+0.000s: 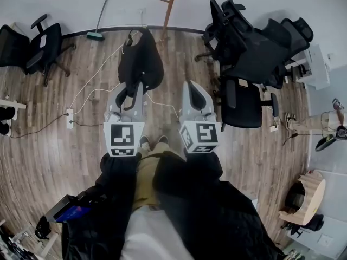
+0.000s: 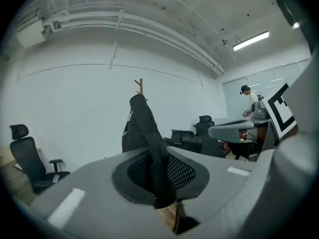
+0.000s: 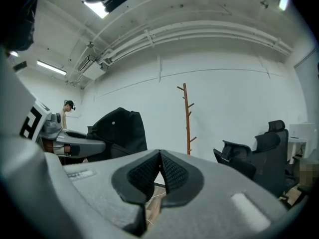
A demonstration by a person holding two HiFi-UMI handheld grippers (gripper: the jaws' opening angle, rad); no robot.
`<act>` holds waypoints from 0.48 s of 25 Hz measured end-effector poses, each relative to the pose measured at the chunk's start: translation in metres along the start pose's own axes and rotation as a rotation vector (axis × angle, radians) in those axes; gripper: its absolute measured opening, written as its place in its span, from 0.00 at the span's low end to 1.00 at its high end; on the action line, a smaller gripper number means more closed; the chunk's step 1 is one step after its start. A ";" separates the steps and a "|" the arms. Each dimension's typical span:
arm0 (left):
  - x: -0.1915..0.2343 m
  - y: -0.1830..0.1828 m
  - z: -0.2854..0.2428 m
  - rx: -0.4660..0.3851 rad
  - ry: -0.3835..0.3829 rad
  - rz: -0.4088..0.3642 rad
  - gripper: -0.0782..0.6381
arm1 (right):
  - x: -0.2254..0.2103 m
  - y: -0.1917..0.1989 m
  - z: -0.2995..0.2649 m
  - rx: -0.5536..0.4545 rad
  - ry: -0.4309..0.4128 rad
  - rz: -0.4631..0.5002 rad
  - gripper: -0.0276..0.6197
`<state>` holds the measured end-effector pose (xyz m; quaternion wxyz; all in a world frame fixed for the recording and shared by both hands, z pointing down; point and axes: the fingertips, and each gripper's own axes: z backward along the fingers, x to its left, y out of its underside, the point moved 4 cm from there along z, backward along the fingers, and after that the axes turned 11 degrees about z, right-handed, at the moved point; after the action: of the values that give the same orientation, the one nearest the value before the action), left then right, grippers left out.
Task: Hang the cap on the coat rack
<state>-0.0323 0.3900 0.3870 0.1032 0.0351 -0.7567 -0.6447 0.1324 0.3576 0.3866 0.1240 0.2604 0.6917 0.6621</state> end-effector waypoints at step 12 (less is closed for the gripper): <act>0.039 0.006 -0.025 0.034 -0.023 0.046 0.17 | 0.011 0.001 -0.036 0.027 -0.018 0.011 0.04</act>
<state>-0.0648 0.3591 0.4009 0.1086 0.0122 -0.7692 -0.6296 0.1051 0.3325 0.3932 0.1233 0.2719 0.6979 0.6510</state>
